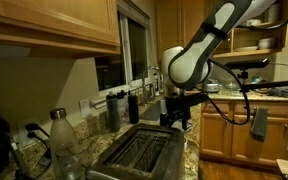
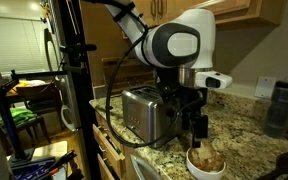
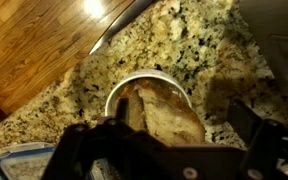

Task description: Place one slice of bread in each of the toaster slots

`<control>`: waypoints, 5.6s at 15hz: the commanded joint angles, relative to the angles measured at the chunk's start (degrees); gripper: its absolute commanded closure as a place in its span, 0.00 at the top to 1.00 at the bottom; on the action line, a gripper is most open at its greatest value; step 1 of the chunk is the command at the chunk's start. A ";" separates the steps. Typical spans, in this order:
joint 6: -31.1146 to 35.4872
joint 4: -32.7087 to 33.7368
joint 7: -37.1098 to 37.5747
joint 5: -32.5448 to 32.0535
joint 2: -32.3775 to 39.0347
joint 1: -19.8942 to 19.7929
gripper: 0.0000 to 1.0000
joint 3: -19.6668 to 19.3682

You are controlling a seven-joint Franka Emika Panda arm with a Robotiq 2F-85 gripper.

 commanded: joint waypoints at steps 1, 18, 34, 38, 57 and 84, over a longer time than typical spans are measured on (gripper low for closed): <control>-0.12 0.75 0.41 -2.00 0.47 1.04 1.00 -1.85; 2.34 8.11 0.62 -2.44 8.95 2.99 1.00 -2.92; 2.56 8.74 0.68 -0.22 10.29 3.56 0.75 -2.99; 2.58 8.79 0.77 -0.20 10.48 3.64 0.44 -2.99; 2.56 10.88 0.82 4.58 7.49 3.42 0.09 -2.68; 1.59 7.08 8.58 18.31 -12.64 4.24 0.08 1.24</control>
